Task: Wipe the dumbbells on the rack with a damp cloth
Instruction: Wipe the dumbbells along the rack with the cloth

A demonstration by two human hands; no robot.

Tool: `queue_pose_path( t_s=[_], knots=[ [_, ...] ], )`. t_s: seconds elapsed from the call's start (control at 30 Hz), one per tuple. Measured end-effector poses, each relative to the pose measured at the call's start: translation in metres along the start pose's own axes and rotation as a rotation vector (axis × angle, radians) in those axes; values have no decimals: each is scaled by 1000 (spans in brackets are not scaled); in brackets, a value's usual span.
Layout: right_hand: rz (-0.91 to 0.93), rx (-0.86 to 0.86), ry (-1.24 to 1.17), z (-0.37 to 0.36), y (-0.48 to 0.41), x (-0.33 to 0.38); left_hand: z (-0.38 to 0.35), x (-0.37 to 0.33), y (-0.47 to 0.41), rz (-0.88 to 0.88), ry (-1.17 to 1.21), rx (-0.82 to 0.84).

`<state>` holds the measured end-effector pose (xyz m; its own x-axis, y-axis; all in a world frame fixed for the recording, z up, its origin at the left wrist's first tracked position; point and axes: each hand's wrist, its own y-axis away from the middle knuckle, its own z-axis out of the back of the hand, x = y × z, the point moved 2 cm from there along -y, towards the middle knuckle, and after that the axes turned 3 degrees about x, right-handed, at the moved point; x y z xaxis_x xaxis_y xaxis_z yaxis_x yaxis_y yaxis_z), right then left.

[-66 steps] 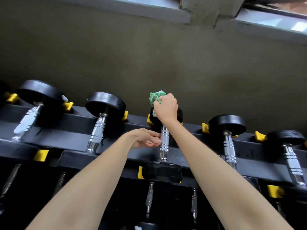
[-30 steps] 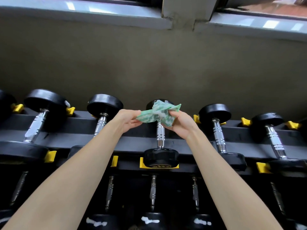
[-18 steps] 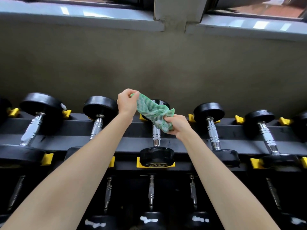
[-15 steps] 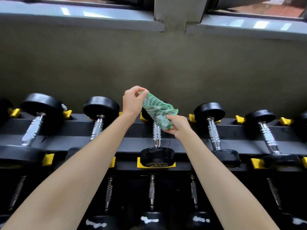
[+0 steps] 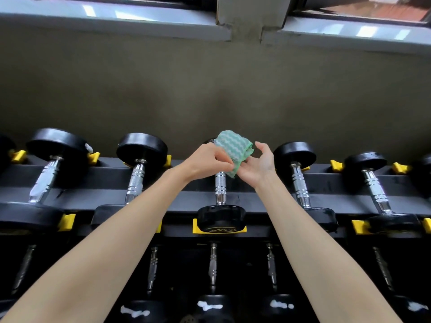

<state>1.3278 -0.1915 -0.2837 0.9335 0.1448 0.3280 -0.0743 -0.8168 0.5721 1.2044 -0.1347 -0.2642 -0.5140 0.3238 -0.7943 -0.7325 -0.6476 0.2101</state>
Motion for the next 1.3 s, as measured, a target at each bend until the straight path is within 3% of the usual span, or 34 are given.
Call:
queue_pose_path(
  t_s=[0.17,0.27,0.4,0.53,0.63,0.73,0.83,1.1,1.3],
  knots=[
    [44,-23,197,9,0,1,0,-2,4,17,60,155],
    [155,-48,366,17,-2,8,10,9,5,109,325,-47],
    [450,-49,908,17,-8,5,12,46,6,428,421,-384],
    [749,10,1522,13,-29,-14,-4,75,13,618,435,-407],
    [916,165,1861,17,-44,-31,-13,93,16,673,448,-409],
    [773,253,2078,28,-57,-37,-20,101,18,691,430,-380],
    [600,235,1977,30,-58,-35,-24,103,16,707,446,-355],
    [17,428,1871,33,-23,-38,-28,98,19,742,539,-351],
    [-68,398,1686,36,-4,-34,-30,90,27,784,557,-325]
  ],
)
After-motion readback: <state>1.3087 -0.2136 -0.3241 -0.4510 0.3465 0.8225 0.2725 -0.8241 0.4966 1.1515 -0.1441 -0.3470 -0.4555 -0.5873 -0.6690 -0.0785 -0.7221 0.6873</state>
